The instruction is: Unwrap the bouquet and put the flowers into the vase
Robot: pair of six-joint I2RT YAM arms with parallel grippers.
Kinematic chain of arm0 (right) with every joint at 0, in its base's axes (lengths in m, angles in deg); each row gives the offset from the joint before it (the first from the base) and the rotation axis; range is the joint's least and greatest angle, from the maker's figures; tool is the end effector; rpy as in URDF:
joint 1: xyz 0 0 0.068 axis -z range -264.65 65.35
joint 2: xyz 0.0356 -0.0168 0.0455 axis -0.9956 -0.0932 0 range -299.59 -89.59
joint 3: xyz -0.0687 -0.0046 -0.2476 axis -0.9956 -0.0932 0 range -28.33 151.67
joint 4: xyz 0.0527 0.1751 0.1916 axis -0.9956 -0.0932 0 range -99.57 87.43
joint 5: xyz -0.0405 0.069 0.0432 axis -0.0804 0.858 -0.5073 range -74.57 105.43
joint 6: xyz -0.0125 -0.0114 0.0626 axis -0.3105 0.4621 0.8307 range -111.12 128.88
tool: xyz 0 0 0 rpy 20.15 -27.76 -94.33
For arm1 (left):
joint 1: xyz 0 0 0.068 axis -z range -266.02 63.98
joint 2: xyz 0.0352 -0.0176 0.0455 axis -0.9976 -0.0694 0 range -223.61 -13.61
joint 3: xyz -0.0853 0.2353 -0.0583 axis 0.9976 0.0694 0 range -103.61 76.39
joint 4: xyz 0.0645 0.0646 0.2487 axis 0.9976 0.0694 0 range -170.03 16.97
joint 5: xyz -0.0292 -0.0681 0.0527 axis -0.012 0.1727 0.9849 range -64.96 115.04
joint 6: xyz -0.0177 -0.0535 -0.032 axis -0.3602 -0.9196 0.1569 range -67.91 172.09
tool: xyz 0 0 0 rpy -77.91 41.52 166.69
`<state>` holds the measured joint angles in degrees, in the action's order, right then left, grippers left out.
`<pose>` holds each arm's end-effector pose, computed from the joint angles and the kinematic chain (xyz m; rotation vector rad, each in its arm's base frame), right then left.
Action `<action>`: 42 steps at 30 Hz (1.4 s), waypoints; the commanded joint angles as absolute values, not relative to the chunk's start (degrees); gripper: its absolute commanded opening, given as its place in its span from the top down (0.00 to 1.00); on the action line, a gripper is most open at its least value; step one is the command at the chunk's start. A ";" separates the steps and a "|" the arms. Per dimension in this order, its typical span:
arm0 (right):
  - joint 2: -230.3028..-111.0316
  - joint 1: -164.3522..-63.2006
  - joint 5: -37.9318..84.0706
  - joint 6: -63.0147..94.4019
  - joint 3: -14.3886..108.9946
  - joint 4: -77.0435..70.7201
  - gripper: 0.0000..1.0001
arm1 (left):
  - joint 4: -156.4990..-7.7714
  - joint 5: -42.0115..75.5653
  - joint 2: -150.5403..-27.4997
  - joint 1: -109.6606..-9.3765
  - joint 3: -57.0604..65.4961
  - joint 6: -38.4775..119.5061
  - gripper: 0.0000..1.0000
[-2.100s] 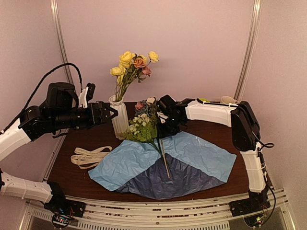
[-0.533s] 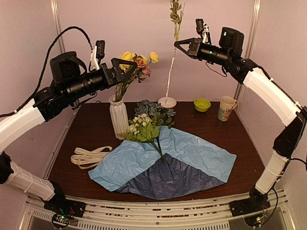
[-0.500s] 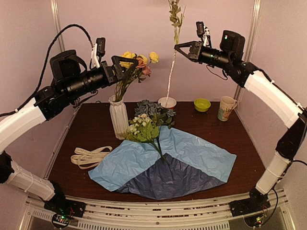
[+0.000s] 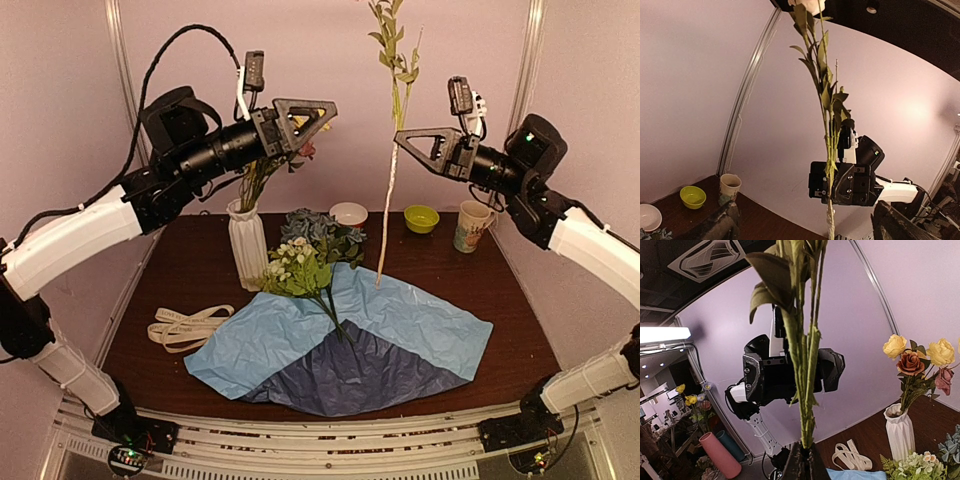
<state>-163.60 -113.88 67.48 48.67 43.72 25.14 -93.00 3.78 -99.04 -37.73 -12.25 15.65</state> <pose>0.2399 0.1799 0.4487 -0.7902 1.2362 1.5111 0.2270 -0.2820 0.4678 0.5007 1.3795 -1.4748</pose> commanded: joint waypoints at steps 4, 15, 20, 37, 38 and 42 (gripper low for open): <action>-158.98 -114.33 73.70 50.96 40.05 28.75 1.00 | -99.30 2.80 -104.32 -34.16 -19.17 18.25 0.10; -160.14 -116.45 75.60 50.39 40.75 27.52 1.00 | -102.15 2.13 -108.76 -32.28 -23.76 18.44 0.19; -161.41 -117.83 76.27 50.15 41.87 27.15 1.00 | -101.76 3.08 -109.53 -31.80 -24.60 18.74 0.22; -162.42 -119.41 77.36 45.81 43.57 20.49 0.93 | -99.06 6.38 -114.33 -31.42 -32.24 21.22 1.00; -162.64 -119.38 76.27 43.30 44.87 14.93 0.70 | -98.42 7.92 -114.42 -31.44 -32.93 21.92 1.00; -162.87 -119.37 61.19 29.89 50.94 -3.96 0.01 | -95.51 13.08 -114.29 -31.44 -36.50 27.73 1.00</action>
<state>-163.30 -119.04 73.08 42.68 45.84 13.27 -95.19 6.47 -114.47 -31.04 -31.82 21.64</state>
